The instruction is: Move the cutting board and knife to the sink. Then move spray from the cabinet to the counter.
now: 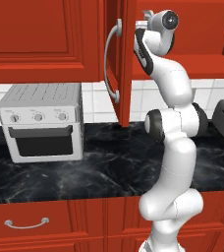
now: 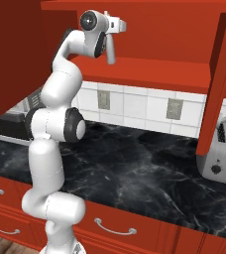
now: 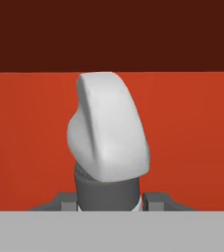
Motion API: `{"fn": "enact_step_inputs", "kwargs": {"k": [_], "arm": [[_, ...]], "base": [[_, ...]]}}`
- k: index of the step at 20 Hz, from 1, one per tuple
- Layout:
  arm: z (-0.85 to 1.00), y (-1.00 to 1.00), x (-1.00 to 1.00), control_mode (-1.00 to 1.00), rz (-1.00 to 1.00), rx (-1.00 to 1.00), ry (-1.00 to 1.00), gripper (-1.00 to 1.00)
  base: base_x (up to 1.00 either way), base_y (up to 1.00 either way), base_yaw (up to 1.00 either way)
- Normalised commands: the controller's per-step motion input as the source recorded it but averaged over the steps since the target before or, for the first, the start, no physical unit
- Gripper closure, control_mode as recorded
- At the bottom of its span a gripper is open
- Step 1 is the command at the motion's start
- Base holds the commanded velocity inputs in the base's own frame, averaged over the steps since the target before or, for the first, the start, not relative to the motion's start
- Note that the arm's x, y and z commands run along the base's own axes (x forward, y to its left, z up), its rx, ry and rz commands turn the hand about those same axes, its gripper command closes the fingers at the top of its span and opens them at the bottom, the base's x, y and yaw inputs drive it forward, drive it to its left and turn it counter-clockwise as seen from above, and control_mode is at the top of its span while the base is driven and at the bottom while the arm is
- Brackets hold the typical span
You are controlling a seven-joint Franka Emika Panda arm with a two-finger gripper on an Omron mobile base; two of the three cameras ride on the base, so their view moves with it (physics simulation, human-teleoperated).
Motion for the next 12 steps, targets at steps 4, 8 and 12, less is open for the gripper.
{"fn": "enact_step_inputs", "kwargs": {"k": [4,8,12], "arm": [[0.00,-0.16,-0.10,-1.00,0.00,0.00,0.00,1.00],[0.00,-0.23,-0.03,-1.00,-0.02,0.02,0.00,1.00],[0.00,-0.28,-0.03,-1.00,-0.04,0.04,0.00,1.00]], "base": [[0.00,0.00,0.00],[0.00,0.00,0.00],[0.00,0.00,0.00]]}}
